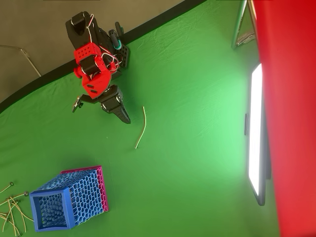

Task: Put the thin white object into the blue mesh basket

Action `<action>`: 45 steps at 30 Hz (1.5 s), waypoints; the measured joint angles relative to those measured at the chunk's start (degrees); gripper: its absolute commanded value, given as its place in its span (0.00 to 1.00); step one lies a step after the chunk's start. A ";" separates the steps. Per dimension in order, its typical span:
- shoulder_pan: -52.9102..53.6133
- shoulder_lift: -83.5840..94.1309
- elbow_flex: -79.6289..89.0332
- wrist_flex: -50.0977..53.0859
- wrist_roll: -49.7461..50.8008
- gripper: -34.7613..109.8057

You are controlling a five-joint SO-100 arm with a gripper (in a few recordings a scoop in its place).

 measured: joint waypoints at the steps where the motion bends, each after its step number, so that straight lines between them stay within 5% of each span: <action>1: 0.00 -0.44 0.00 0.00 -0.18 0.25; 23: -0.09 -28.21 -12.92 -9.67 -4.48 0.25; 45: 3.96 -65.74 -43.33 -6.68 -22.59 0.25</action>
